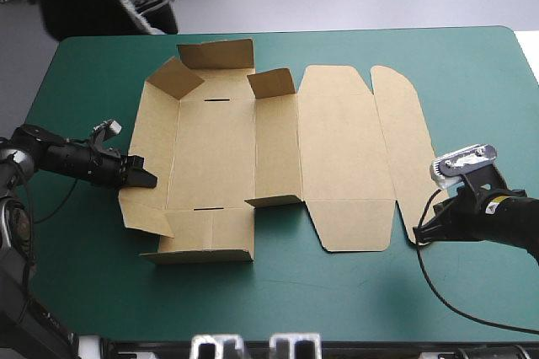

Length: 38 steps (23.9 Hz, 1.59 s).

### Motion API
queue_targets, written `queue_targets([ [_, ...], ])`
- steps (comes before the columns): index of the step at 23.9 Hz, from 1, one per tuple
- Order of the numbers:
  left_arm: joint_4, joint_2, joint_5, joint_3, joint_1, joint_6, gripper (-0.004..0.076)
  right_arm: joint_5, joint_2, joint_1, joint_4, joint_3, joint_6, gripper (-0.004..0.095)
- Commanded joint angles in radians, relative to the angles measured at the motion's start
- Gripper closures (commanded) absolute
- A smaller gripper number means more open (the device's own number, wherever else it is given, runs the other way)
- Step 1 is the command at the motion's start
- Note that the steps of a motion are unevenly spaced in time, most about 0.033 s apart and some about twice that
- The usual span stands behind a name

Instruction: Fold the box

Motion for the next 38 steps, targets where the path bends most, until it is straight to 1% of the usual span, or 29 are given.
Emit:
queue_targets([
  [1, -0.034, -0.041, 0.031, -0.019, -0.004, 0.045, 0.0734, -0.034, -0.001, -0.007, 0.016, -0.035, -0.005, 0.0928],
  [4, -0.041, -0.041, 0.036, -0.021, -0.004, 0.000, 0.0734, -0.034, -0.001, -0.007, 0.016, -0.035, -0.005, 0.0928],
  [8, -0.048, -0.043, 0.066, -0.029, -0.006, -0.008, 0.0734, -0.034, -0.001, -0.007, 0.016, -0.035, -0.005, 0.0928],
  [13, -0.050, -0.099, 0.077, -0.135, -0.102, -0.024, 0.0734, -0.038, -0.001, -0.007, 0.016, -0.035, -0.005, 0.0928],
  [14, -0.031, -0.123, 0.077, -0.207, -0.161, -0.053, 0.0734, -0.038, -0.001, -0.007, 0.016, -0.035, -0.005, 0.0928],
  [17, 0.061, -0.141, 0.077, -0.341, -0.253, -0.103, 0.0734, -0.040, -0.001, -0.007, 0.016, -0.035, -0.005, 0.0928],
  [19, 0.191, -0.143, 0.073, -0.491, -0.350, -0.174, 0.0733, -0.061, -0.001, -0.007, 0.016, -0.035, -0.005, 0.0928],
  [21, 0.304, -0.141, 0.071, -0.621, -0.438, -0.178, 0.0734, -0.086, -0.001, -0.007, 0.016, -0.036, 0.003, 0.0928],
  [22, 0.366, -0.141, 0.071, -0.704, -0.498, -0.146, 0.0734, -0.096, -0.001, -0.007, 0.016, -0.043, 0.003, 0.0928],
  [24, 0.429, -0.139, 0.061, -0.783, -0.558, -0.139, 0.0734, -0.102, -0.001, -0.007, 0.019, -0.052, 0.006, 0.0928],
  [26, 0.528, -0.134, 0.052, -0.865, -0.631, -0.139, 0.0734, -0.146, -0.001, -0.007, 0.019, -0.070, 0.045, 0.0928],
  [31, 0.724, -0.134, 0.003, -0.898, -0.752, -0.113, 0.0733, -0.191, -0.001, -0.007, 0.017, -0.223, 0.047, 0.0928],
  [36, 0.818, -0.134, -0.076, -0.898, -0.836, -0.100, 0.0734, -0.222, -0.001, -0.007, -0.002, -0.303, 0.049, 0.0928],
  [38, 0.837, -0.134, -0.085, -0.898, -0.865, -0.086, 0.0734, -0.233, -0.001, -0.007, -0.016, -0.311, 0.073, 0.0928],
])
